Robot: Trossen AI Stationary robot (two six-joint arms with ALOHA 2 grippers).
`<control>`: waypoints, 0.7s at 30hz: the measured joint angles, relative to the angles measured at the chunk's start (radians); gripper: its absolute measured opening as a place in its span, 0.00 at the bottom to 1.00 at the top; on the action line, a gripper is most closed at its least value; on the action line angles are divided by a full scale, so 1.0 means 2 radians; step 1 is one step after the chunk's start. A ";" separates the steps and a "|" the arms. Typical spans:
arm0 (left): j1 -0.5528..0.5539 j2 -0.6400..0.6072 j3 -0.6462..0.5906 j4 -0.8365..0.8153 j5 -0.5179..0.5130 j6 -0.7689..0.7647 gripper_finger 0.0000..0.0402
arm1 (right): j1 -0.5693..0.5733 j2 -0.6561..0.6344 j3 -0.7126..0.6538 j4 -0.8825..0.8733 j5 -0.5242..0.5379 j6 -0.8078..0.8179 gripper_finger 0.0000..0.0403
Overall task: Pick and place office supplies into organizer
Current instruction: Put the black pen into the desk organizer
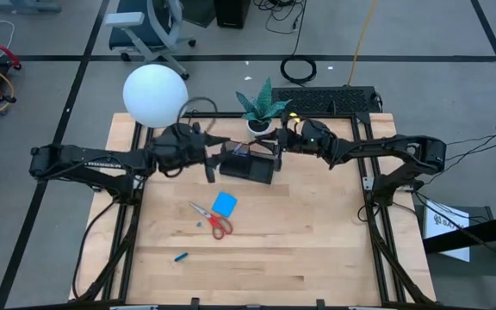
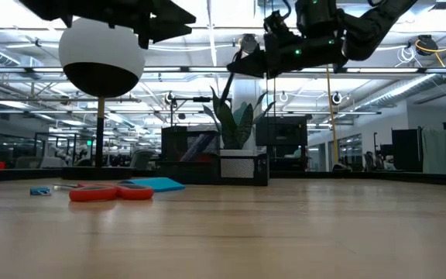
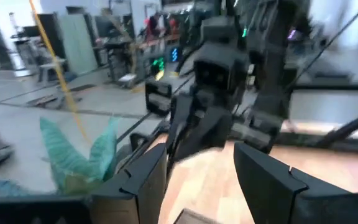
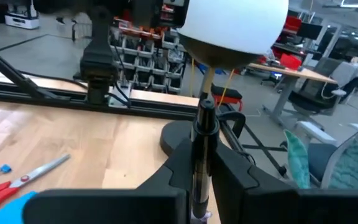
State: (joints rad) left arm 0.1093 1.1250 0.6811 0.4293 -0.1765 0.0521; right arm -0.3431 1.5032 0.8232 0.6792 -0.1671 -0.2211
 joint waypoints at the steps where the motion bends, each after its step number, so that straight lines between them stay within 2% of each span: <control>1: 0.010 -0.008 -0.006 0.004 0.025 -0.004 0.49 | -0.002 0.003 0.004 -0.002 -0.002 0.001 0.07; 4: 0.032 -0.040 -0.024 -0.002 0.075 -0.016 0.49 | -0.003 0.018 0.020 -0.009 -0.009 0.012 0.07; 12: 0.044 -0.092 -0.055 -0.008 0.077 -0.020 0.49 | -0.010 0.055 0.047 -0.021 -0.009 0.018 0.07; 21: 0.046 -0.099 -0.058 -0.006 0.077 -0.036 0.49 | -0.013 0.118 0.068 -0.020 -0.009 0.013 0.07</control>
State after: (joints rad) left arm 0.2016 0.9279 0.5659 0.4179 -0.0231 -0.0208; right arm -0.3695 1.7390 0.9586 0.6388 -0.1852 -0.1947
